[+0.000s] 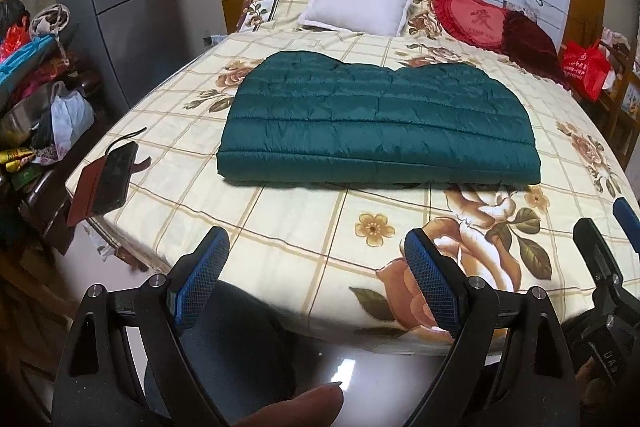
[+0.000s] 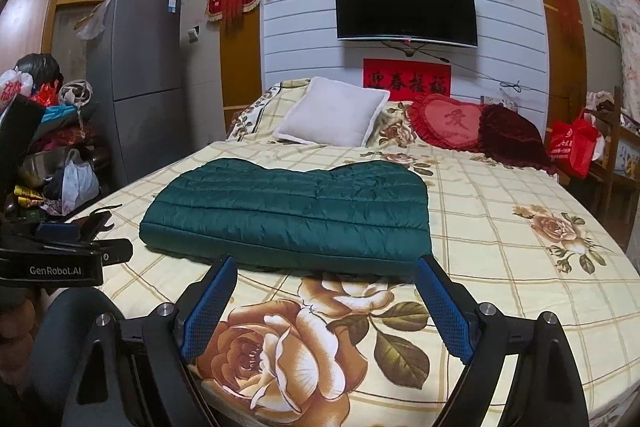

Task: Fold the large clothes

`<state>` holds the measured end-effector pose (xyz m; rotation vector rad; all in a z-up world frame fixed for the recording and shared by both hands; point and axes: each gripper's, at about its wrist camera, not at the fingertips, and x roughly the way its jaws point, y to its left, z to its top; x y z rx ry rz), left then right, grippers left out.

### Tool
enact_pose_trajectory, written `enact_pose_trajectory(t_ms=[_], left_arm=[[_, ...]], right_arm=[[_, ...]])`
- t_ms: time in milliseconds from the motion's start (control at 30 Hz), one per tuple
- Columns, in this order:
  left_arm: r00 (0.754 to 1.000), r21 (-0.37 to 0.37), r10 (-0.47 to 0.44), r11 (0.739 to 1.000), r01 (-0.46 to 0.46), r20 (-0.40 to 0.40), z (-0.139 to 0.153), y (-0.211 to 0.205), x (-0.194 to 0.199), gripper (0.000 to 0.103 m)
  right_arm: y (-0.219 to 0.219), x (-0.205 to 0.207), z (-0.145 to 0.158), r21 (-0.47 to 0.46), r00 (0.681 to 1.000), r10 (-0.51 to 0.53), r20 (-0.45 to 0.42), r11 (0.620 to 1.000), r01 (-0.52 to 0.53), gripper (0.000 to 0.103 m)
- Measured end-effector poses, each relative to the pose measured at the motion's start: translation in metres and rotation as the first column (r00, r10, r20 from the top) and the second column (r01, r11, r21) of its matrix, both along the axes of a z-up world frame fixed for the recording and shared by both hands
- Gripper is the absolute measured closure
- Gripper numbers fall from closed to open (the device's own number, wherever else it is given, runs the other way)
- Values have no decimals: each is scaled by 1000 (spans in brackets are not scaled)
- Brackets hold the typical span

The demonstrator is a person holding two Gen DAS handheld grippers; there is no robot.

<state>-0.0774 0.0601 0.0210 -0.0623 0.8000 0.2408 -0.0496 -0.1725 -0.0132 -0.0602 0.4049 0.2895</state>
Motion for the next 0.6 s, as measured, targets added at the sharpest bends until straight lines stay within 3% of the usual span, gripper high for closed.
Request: enact_pose_trajectory(t_ms=[600], left_arm=[[1000,-32,-17,999,17,-4,-6,3,-1,14]], right_arm=[[0,1,1,-14,1000,-2,-1,1000,2,14]])
